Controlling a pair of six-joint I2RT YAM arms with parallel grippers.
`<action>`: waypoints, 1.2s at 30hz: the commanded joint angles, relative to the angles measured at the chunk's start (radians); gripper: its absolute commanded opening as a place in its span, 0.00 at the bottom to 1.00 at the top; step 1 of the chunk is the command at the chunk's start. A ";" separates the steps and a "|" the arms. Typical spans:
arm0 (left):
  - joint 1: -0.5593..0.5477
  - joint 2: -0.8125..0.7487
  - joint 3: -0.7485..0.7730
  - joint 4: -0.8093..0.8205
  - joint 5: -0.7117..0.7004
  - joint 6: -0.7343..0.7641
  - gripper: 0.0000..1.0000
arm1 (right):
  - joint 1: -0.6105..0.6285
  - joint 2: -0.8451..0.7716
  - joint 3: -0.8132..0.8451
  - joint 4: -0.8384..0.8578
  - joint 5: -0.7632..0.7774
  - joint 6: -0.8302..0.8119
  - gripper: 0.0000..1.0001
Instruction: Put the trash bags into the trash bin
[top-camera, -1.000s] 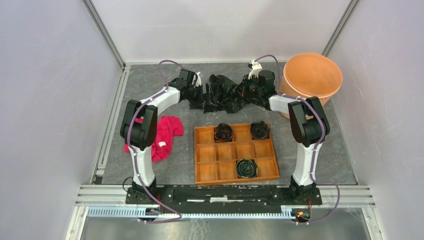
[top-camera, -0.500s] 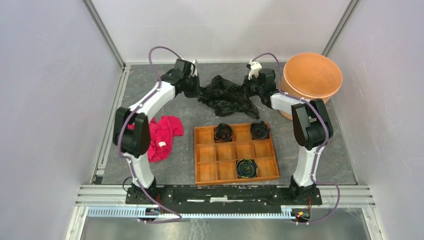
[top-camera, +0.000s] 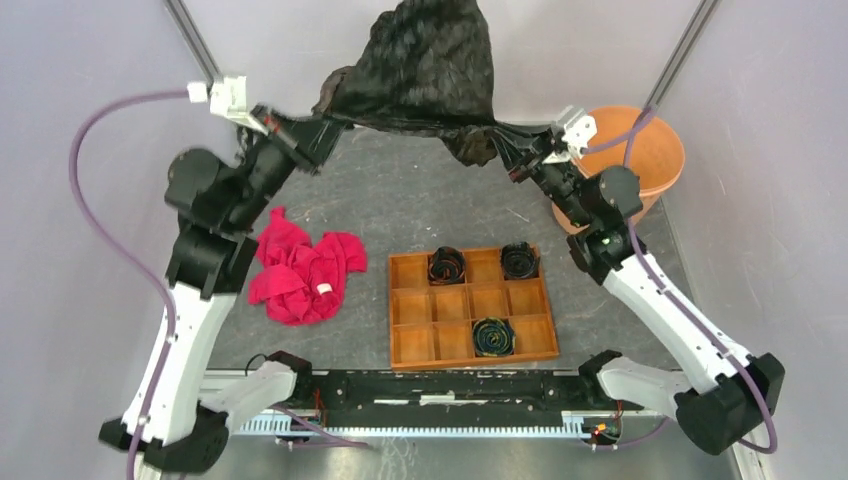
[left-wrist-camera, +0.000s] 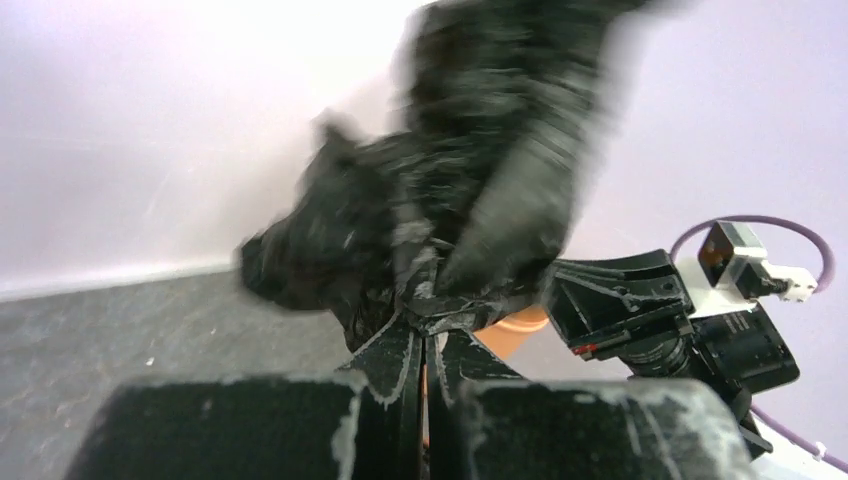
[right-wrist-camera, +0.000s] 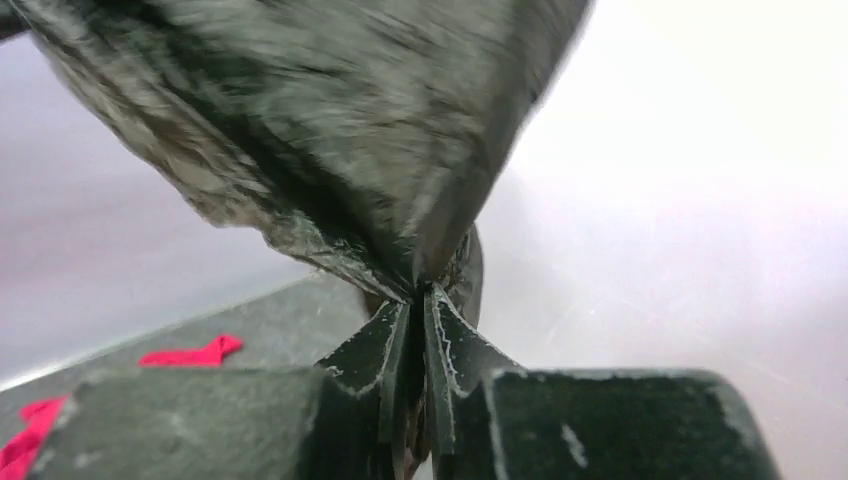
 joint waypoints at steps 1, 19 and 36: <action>0.007 -0.004 -0.377 0.010 -0.165 -0.113 0.02 | -0.019 0.154 -0.243 0.221 0.051 0.031 0.13; 0.023 0.128 -0.238 -0.102 -0.098 -0.073 0.02 | -0.010 0.323 -0.156 0.063 0.091 -0.103 0.23; 0.023 0.184 -0.117 -0.212 0.166 0.055 0.02 | 0.039 0.460 -0.101 0.194 -0.299 -0.254 0.90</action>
